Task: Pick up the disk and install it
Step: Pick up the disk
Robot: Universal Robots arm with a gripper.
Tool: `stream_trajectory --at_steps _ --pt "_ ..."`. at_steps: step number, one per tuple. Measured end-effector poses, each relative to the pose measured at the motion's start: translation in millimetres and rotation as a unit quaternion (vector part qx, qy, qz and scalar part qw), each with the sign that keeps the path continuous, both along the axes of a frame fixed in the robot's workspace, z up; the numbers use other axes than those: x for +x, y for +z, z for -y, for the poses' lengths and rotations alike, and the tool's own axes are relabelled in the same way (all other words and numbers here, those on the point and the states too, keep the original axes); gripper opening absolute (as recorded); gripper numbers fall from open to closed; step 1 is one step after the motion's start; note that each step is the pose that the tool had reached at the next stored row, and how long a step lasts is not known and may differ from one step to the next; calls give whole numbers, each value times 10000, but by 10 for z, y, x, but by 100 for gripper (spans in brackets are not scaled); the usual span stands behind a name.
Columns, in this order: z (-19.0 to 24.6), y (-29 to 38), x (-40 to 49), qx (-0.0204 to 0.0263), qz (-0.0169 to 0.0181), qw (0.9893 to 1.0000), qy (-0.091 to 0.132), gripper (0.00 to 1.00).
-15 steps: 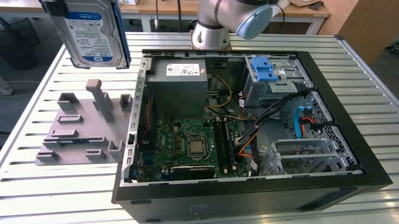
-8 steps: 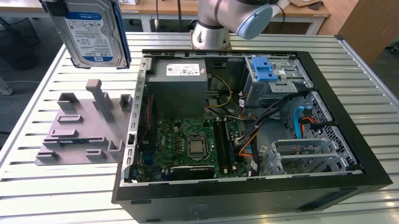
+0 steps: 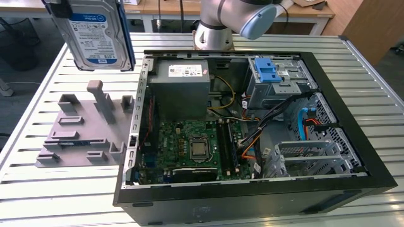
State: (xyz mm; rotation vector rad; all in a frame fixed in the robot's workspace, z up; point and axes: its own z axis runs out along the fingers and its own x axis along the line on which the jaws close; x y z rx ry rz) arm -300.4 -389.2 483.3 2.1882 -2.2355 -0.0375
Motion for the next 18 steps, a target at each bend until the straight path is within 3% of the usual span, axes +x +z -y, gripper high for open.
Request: stream_trajectory --at_steps 6,18 --pt "56 0 136 14 0 10000 0 36" --pt "143 0 498 25 -6 10000 0 36"
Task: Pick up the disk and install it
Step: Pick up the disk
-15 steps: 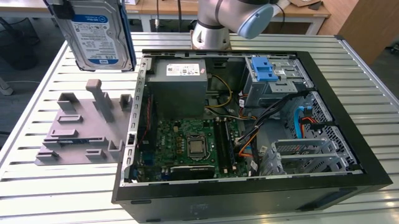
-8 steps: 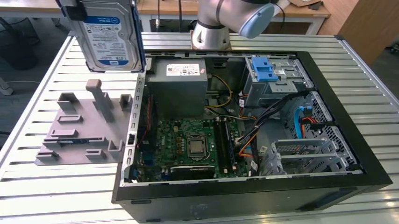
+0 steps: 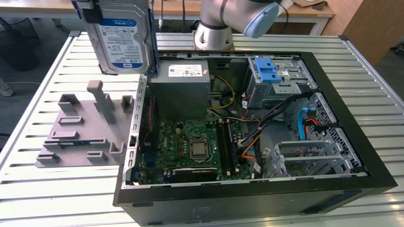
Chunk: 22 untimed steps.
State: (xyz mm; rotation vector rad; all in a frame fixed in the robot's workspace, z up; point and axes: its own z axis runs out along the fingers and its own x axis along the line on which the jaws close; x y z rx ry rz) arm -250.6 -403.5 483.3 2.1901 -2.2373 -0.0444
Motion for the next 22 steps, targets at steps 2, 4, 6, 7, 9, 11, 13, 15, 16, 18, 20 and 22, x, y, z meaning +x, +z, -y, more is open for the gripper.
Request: stream_trajectory --at_steps 2,4,6,7,9,11,13,15,16,18,20,22 --pt "14 0 60 1 -1 10000 0 36" --pt "28 0 123 1 -3 10000 0 36" --pt "41 0 182 1 -5 10000 0 36" --pt "46 0 208 1 -6 10000 0 36" --pt "57 -1 262 1 -7 10000 0 36" --pt "69 0 318 1 -10 10000 0 36" --pt "80 0 375 1 -11 10000 0 36" --pt "90 0 432 1 -14 10000 0 36" --pt "96 0 461 1 -16 10000 0 36" --pt "107 0 518 1 -18 10000 0 36" --pt "118 0 575 0 -22 10000 0 36" --pt "129 0 633 1 -24 10000 0 36"
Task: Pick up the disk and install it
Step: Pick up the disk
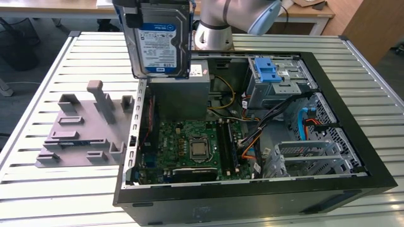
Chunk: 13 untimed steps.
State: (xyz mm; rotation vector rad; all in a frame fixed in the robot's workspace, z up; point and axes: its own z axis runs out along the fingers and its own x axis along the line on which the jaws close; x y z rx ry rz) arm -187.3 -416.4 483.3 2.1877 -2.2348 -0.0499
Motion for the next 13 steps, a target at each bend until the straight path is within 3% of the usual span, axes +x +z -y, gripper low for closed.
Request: stream_trajectory --at_steps 7,13 --pt "35 0 194 0 -11 10000 0 36" --pt "36 0 210 0 -12 10000 0 36"
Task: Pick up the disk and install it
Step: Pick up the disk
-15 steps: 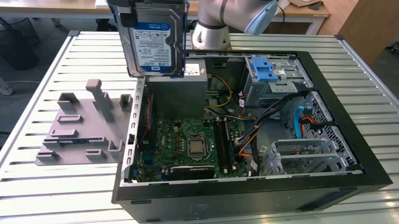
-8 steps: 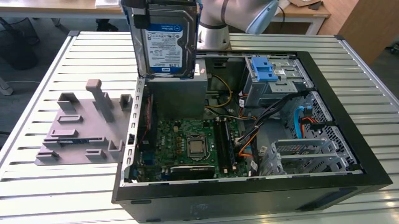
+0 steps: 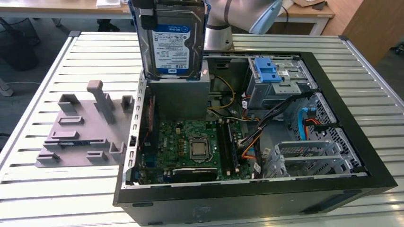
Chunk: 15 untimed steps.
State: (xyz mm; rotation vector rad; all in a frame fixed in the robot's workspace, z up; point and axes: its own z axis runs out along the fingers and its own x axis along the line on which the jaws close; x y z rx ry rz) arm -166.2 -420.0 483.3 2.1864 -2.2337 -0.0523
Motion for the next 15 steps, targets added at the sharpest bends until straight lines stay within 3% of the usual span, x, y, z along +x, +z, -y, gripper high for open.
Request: stream_trajectory --at_steps 10,12,14,15 --pt "0 0 0 1 2 10000 0 36" --pt "0 0 -1 0 41 10000 0 36" --pt "0 0 -2 1 131 9999 0 36" --pt "0 0 -2 0 151 9999 0 36"
